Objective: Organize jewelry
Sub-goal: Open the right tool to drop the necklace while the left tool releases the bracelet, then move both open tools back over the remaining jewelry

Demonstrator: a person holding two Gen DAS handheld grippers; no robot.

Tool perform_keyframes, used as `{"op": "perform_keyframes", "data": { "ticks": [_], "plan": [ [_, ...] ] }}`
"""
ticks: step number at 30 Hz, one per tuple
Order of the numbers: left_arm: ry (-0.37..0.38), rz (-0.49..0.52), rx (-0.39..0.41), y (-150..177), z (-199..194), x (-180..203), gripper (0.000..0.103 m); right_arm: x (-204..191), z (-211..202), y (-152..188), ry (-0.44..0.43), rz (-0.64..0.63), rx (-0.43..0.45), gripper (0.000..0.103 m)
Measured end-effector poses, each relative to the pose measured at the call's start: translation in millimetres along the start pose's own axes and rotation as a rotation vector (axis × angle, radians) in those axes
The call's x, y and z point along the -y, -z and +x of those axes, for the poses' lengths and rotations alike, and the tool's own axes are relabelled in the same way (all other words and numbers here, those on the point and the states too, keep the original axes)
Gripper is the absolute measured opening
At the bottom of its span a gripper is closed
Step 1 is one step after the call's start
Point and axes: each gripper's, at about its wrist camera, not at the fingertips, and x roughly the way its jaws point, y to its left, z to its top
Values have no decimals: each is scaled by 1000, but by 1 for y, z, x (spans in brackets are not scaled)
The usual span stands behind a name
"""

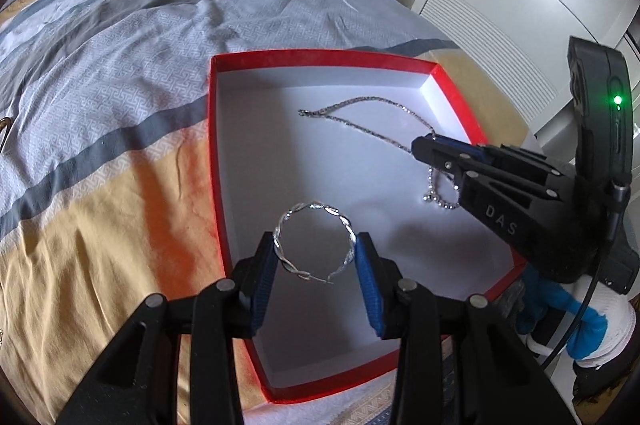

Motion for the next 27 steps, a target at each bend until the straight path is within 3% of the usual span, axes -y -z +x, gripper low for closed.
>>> {"op": "perform_keyframes", "data": {
  "ticks": [1,2,4,9,14,23,27],
  "plan": [
    [4,-3,-4,0,-1,-1,37,-1,-1,0,7,-7,-4,12],
    [4,-3,-10,1,0,0,37,-1,-1,0,13,-10,-9,25],
    [2,8,-17,2,-2,1,37,0,-5,1,15,-9,-12,33],
    [10,14,-37,8,-7,4,38,4,-25,4,34,-10,-10,34],
    [9,18,-5,11,-36,9,38,4,-60,3,51,-15,26,36],
    [-21,37,159,28,-129,16,38,-25,-137,5,33,-22,127,45],
    [-72,52,222,49,-177,8,38,-51,-170,7,11,-43,177,48]
  ]
}}
